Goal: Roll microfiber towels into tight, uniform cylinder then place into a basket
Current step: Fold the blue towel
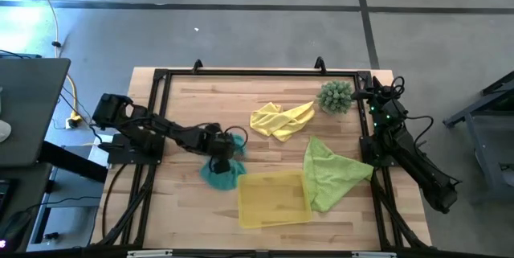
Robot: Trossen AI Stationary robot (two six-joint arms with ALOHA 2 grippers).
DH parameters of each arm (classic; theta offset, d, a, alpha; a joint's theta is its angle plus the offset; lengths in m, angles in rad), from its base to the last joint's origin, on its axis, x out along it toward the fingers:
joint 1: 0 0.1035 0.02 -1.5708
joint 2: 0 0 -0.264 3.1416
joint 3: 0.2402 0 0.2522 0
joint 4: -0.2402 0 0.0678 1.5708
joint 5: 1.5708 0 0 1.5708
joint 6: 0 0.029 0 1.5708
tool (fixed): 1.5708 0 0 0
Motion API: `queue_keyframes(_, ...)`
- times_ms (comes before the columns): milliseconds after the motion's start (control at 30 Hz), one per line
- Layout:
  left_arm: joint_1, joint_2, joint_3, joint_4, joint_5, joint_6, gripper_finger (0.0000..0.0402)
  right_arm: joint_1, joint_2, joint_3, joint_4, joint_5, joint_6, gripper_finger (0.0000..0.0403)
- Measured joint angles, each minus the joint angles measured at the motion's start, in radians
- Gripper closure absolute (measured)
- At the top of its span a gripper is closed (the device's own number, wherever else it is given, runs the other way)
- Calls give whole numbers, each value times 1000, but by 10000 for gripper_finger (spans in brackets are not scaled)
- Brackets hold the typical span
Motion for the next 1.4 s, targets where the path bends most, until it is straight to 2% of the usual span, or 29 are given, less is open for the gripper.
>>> queue_keyframes(267,108,36,1,358,-6,158,229,0,1,0,0,0,0,281)
queue_keyframes(367,134,36,1,448,-6,179,229,0,0,0,0,0,0,281)
queue_keyframes(467,151,10,35,468,-6,195,229,0,0,0,0,0,0,281)
queue_keyframes(600,162,-34,116,388,55,201,229,0,0,0,0,0,0,281)
queue_keyframes(767,153,-57,198,79,180,147,229,0,0,0,0,0,0,281)
queue_keyframes(867,139,-57,209,-108,219,60,229,0,0,0,0,0,0,281)
queue_keyframes(967,122,-57,201,-210,244,-27,229,0,0,0,0,0,0,281)
queue_keyframes(1133,86,-57,146,-221,240,-94,229,0,0,0,0,0,0,281)
queue_keyframes(1400,75,3,61,-37,58,-65,229,0,1,0,0,0,0,281)
